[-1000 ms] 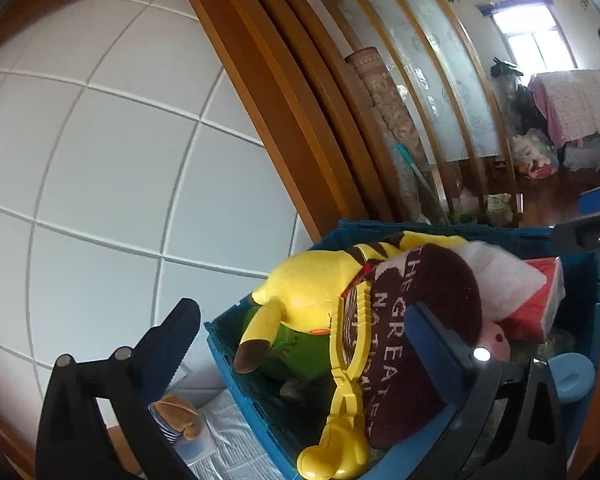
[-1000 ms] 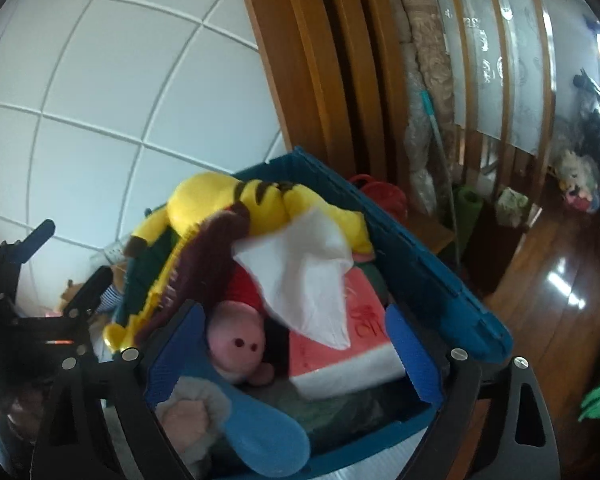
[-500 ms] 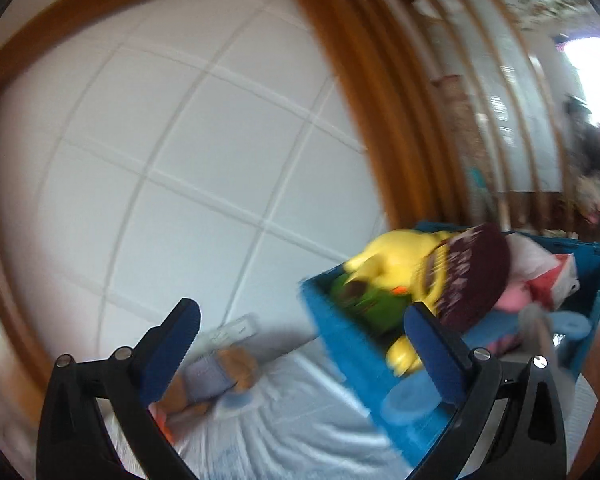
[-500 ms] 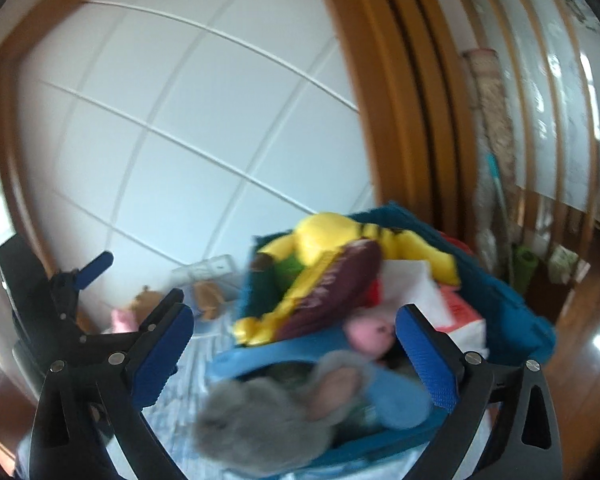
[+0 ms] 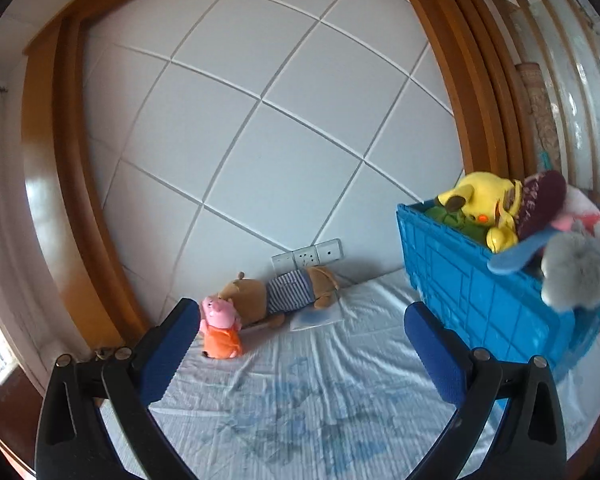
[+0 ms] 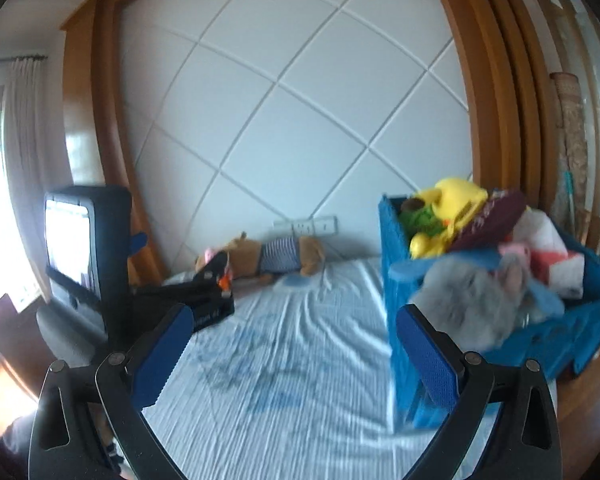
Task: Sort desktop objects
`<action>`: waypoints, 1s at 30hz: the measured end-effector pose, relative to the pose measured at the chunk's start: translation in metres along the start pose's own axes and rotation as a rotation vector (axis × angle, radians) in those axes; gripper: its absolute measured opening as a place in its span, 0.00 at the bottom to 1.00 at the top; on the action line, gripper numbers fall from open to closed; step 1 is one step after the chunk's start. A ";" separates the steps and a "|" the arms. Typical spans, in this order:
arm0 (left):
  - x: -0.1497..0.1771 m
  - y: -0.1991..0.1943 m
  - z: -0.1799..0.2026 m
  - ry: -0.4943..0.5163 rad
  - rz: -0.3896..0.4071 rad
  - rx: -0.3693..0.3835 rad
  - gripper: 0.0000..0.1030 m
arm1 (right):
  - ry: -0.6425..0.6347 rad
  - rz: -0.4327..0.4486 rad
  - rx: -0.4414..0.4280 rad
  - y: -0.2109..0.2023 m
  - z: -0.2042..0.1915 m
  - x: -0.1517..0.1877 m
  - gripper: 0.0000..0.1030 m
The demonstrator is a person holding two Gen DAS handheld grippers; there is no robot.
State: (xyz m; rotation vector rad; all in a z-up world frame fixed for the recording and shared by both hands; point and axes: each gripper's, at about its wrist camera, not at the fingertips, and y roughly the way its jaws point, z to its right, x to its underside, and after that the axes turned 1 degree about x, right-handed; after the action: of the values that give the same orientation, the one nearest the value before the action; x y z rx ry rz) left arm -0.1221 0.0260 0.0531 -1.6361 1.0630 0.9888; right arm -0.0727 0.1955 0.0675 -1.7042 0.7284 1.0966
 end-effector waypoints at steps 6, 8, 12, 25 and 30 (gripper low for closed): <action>0.000 -0.036 0.010 -0.063 0.045 0.017 1.00 | -0.034 0.053 0.058 -0.036 -0.004 0.015 1.00; -0.001 -0.042 0.019 -0.074 0.055 0.024 1.00 | -0.035 0.083 0.089 -0.052 0.003 0.019 1.00; -0.001 -0.058 0.038 -0.060 0.088 0.040 1.00 | -0.013 0.119 0.138 -0.070 0.020 0.028 1.00; 0.006 -0.087 0.079 0.015 0.140 0.155 1.00 | 0.068 0.100 0.261 -0.084 0.055 0.061 1.00; 0.003 -0.092 0.076 -0.022 0.133 0.192 1.00 | 0.085 0.101 0.258 -0.085 0.058 0.059 1.00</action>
State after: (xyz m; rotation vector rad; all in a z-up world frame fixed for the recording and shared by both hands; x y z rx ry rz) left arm -0.0452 0.1172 0.0554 -1.4113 1.2261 0.9568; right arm 0.0035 0.2819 0.0392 -1.5147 0.9750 0.9566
